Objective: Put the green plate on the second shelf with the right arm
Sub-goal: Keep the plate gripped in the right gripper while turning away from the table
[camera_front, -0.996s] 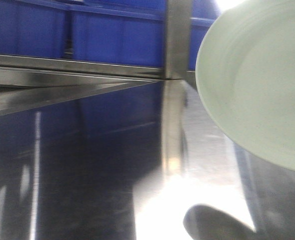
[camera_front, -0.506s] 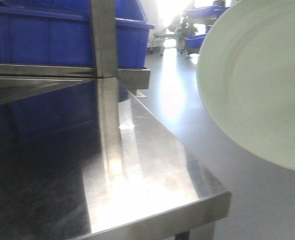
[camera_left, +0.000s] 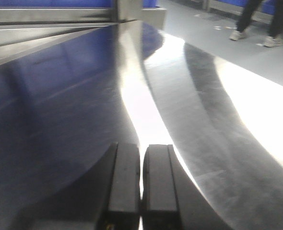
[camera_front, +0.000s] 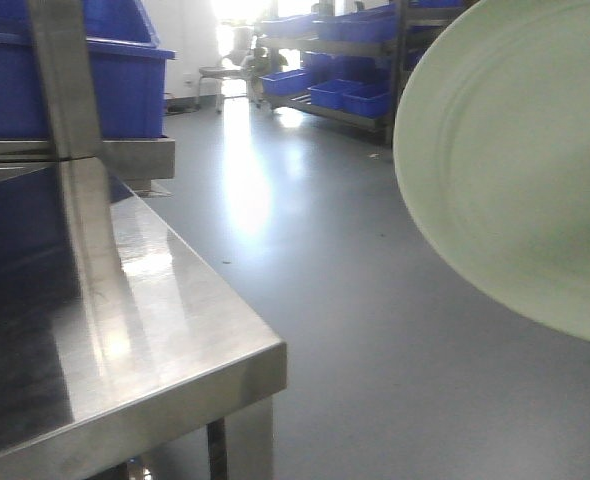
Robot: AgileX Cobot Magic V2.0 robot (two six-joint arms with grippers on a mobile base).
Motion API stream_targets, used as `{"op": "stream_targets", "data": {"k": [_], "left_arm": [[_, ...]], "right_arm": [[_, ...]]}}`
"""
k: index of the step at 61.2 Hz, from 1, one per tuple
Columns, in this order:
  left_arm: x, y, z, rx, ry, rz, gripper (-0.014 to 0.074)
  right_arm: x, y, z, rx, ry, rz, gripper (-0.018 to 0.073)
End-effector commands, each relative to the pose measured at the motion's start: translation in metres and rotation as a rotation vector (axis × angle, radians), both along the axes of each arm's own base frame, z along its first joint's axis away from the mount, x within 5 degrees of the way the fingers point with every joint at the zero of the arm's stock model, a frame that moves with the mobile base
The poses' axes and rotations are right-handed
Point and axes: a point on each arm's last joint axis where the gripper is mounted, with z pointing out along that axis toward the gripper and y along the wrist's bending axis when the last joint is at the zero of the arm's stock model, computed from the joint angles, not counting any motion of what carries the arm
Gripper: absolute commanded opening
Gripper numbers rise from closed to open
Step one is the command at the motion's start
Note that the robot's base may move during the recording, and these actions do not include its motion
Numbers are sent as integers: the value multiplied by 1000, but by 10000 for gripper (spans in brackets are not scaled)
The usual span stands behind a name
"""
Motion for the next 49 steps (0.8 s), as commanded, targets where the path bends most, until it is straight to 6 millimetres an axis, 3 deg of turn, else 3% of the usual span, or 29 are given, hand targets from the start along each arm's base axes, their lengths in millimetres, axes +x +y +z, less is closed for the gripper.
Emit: {"op": "stream_targets", "data": {"k": [1,49], "left_arm": [[1,-1,-3,-3,-58,-18,124],[1,-1,-3,-3,-58,-18,124]], "right_arm": [[1,-2,22,14,-146,-17,49],[1,-2,22,14,-146,-17,49]]}}
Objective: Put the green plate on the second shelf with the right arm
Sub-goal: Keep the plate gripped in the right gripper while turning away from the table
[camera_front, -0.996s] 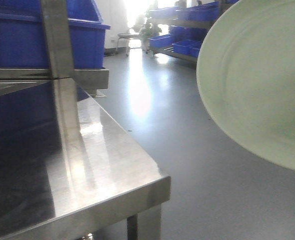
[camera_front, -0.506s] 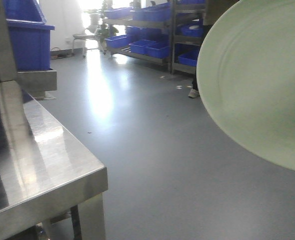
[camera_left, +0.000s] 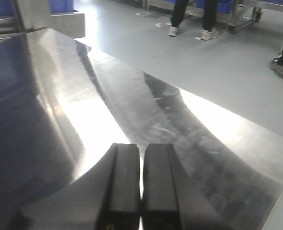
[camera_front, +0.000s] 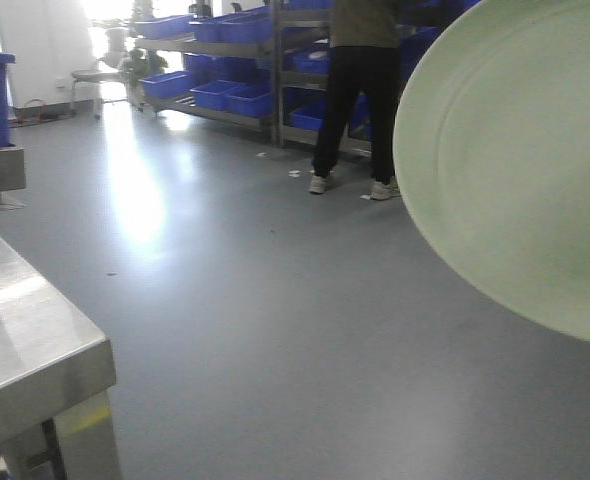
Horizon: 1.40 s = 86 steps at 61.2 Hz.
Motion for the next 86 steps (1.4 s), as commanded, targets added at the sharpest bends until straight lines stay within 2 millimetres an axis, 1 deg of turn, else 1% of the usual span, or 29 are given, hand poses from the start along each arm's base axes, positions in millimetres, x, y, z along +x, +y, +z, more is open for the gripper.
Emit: {"op": "stream_targets", "data": {"k": [1,86], "left_arm": [[1,-1,-3,-3,-58,-18,124],[1,-1,-3,-3,-58,-18,124]], "right_arm": [[1,-2,22,14,-146,-17,49],[1,-2,22,14,-146,-17,49]]}}
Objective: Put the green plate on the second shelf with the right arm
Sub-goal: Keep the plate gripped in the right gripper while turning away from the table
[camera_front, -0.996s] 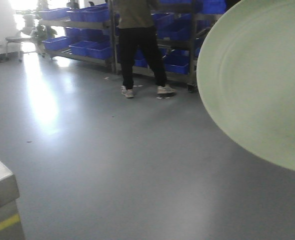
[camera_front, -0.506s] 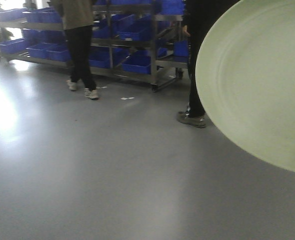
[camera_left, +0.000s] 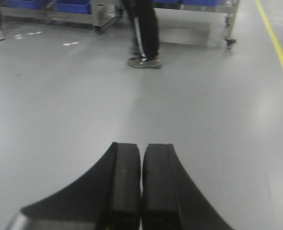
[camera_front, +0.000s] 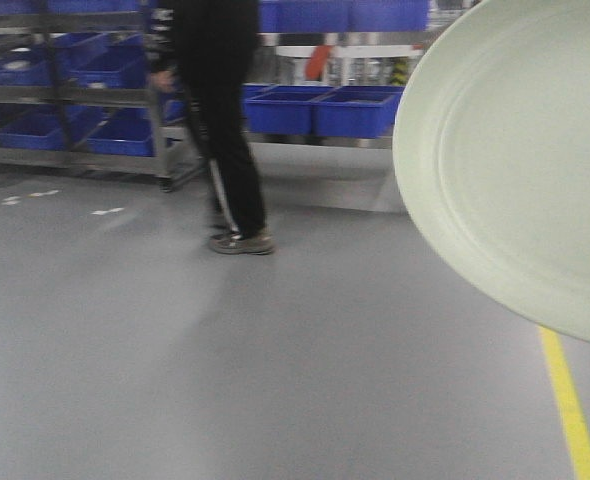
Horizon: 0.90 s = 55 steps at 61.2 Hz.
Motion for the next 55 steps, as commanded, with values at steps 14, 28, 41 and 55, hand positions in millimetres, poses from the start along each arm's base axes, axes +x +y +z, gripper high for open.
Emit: {"op": "stream_targets", "data": {"k": [14,28,41,55], "left_arm": [[1,-2,-3,-3,-58,-20,124],[1,-2,-3,-3,-58,-20,124],[1,-2,-3,-3,-58,-20,124],[1,-2,-3,-3,-58,-20,124]], "right_arm": [[1,-2,22,14,-145,-17,49],[1,-2,22,14,-145,-17,49],[1,-2,22,14,-145,-17,49],[1,-2,22,14,-145,-17,49]]}}
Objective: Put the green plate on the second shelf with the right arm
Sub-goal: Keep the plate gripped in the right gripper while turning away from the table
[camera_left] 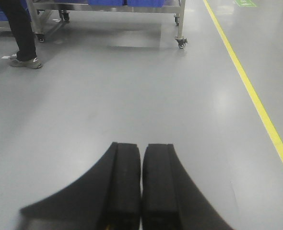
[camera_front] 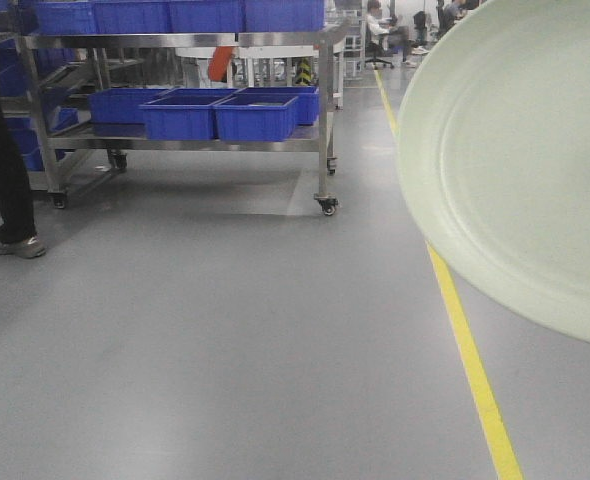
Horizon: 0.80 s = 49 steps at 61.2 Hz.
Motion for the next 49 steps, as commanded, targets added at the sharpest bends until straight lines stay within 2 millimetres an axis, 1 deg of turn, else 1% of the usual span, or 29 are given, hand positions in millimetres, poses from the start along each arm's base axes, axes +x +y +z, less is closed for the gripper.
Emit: {"op": "stream_targets", "data": {"k": [1,49], "left_arm": [[1,-2,-3,-3,-58,-20,124],[1,-2,-3,-3,-58,-20,124]], "right_arm": [[1,-1,22,13,-145,-15,49],[1,-1,22,13,-145,-15,49]]}}
